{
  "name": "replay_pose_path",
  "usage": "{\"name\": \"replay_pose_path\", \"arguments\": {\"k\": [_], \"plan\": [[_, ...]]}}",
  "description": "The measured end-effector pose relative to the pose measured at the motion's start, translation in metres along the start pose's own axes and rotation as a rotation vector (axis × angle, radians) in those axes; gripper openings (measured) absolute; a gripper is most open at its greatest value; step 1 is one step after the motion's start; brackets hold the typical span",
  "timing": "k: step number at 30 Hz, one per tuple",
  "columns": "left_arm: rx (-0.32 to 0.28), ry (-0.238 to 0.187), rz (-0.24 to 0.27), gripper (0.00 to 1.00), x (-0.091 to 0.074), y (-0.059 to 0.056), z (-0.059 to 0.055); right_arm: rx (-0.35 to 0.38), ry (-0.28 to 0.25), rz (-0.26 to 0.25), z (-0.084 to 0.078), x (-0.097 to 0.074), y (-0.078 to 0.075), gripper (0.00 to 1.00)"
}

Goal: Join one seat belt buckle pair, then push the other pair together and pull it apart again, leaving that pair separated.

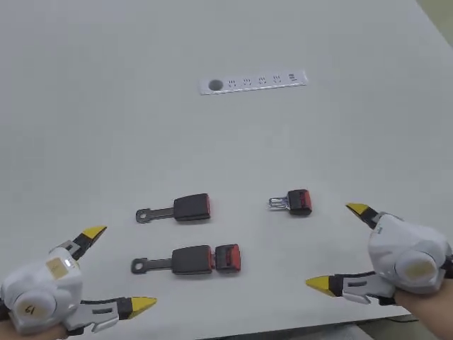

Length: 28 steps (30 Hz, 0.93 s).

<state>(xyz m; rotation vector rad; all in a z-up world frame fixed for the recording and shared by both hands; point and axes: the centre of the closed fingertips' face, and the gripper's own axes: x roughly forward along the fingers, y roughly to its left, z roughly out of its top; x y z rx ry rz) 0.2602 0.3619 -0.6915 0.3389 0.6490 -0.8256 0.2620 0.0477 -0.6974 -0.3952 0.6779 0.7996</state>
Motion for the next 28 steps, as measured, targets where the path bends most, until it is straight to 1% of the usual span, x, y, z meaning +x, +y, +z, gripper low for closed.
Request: {"name": "replay_pose_path", "arguments": {"k": [2, 3, 4, 8, 10, 12, 15, 20, 22, 23, 24, 26, 27, 28], "plan": [[0.002, -0.001, 0.01, 1.0, -0.002, 0.002, 0.0, 0.004, 0.001, -0.006, 0.0, -0.001, 0.0, 0.99], [-0.001, -0.003, 0.013, 1.0, -0.003, 0.006, -0.005, 0.005, 0.002, -0.009, 0.001, -0.002, 0.0, 0.99], [-0.002, -0.002, 0.019, 1.0, -0.004, 0.008, -0.006, 0.005, 0.002, -0.011, 0.001, -0.002, 0.0, 0.99], [-0.002, 0.0, 0.039, 1.0, -0.007, 0.009, -0.004, -0.001, -0.002, -0.014, 0.007, -0.005, 0.004, 0.99], [-0.004, -0.002, 0.051, 1.0, -0.01, 0.011, -0.005, -0.01, -0.003, -0.021, 0.009, -0.006, 0.003, 0.99], [0.001, -0.003, 0.07, 1.0, -0.012, 0.012, -0.004, -0.014, -0.031, -0.032, 0.015, -0.008, 0.002, 0.99], [-0.006, -0.003, 0.081, 1.0, -0.014, 0.016, -0.008, -0.015, -0.032, -0.039, 0.015, -0.007, -0.001, 0.99], [-0.013, 0.001, 0.082, 1.0, -0.016, 0.015, -0.009, -0.021, -0.03, -0.042, 0.016, -0.007, 0.002, 0.99], [-0.013, 0.01, 0.095, 1.0, -0.017, 0.018, -0.011, -0.029, -0.028, -0.05, 0.015, -0.007, 0.001, 0.99], [-0.006, 0.009, 0.11, 1.0, -0.018, 0.021, -0.01, -0.029, -0.027, -0.05, 0.015, -0.007, 0.001, 0.99], [0.009, -0.006, 0.113, 1.0, -0.018, 0.021, -0.008, -0.028, -0.027, -0.052, 0.015, -0.007, 0.001, 0.99], [0.025, -0.041, 0.099, 1.0, -0.019, 0.018, -0.003, -0.028, -0.032, -0.057, 0.015, -0.007, 0.001, 0.99], [0.042, -0.046, 0.103, 1.0, -0.02, 0.019, -0.002, -0.028, -0.032, -0.058, 0.015, -0.006, 0.001, 0.99], [0.041, -0.045, 0.098, 1.0, -0.02, 0.018, -0.003, -0.03, -0.032, -0.06, 0.014, -0.007, 0.002, 0.99]]}}
